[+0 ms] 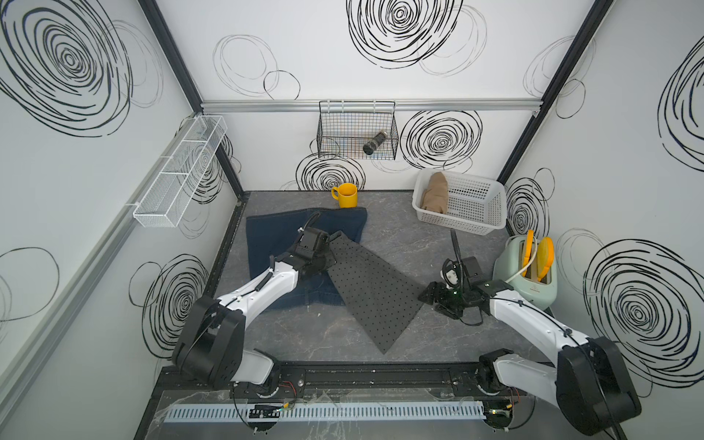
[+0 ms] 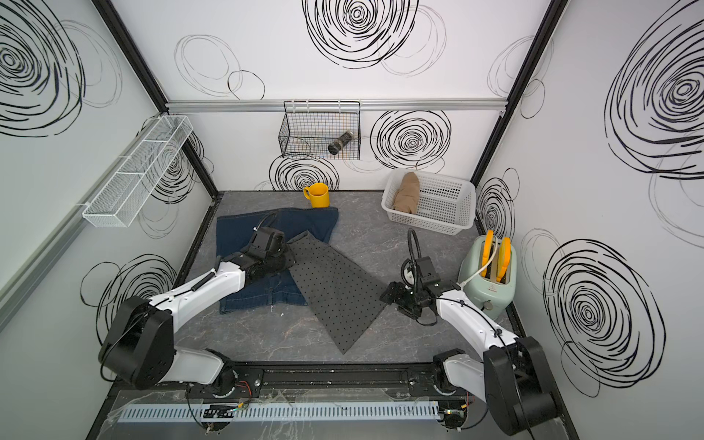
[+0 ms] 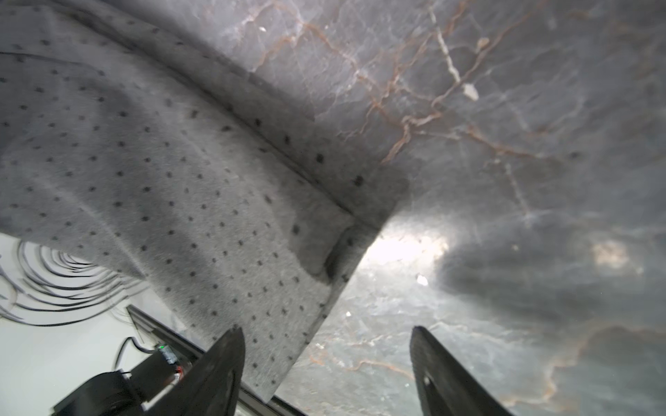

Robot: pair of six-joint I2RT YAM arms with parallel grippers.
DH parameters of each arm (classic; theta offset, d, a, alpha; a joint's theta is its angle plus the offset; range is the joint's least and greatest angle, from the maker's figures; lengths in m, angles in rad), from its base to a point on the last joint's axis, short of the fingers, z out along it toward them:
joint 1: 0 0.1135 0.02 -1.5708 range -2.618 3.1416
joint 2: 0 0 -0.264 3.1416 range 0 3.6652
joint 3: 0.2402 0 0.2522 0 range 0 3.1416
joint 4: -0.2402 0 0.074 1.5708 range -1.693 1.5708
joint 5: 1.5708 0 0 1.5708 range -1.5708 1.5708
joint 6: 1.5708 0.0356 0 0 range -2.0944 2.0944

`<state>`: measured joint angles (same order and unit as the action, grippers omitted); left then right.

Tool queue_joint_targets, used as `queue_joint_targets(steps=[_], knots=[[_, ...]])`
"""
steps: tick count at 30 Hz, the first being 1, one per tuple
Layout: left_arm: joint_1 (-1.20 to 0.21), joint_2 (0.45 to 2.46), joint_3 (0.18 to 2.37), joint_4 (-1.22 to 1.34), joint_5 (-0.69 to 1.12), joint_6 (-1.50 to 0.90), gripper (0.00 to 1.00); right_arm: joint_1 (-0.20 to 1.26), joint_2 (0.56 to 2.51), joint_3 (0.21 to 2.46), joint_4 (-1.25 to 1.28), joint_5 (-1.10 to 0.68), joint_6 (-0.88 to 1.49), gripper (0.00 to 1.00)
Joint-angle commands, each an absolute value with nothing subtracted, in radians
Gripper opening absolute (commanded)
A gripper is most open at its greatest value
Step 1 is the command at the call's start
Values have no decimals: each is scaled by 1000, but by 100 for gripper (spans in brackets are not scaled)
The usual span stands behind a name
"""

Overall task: Roll up the skirts
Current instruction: Adjust the skirt at the center of the board.

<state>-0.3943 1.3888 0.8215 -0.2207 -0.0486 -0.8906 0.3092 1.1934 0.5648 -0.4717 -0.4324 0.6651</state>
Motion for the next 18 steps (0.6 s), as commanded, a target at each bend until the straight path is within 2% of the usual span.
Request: queue_joint_targets(steps=[1, 9, 11, 13, 15, 18], knots=[[-407, 1305, 724, -140, -28, -1013, 10, 309, 1290, 625, -516, -430, 558, 74], [-431, 1233, 627, -154, -47, -1029, 11, 343, 1393, 664, -415, -430, 507, 66], [-425, 1206, 604, -146, -43, -1033, 12, 340, 1415, 679, -411, -416, 499, 56], [-427, 1175, 569, -122, -27, -1051, 13, 338, 1443, 694, -412, -385, 491, 41], [-434, 1138, 535, -100, -13, -1078, 13, 338, 1468, 723, -440, -289, 495, 33], [-469, 1081, 494, -85, -18, -1124, 13, 302, 1491, 724, -440, -285, 504, 20]])
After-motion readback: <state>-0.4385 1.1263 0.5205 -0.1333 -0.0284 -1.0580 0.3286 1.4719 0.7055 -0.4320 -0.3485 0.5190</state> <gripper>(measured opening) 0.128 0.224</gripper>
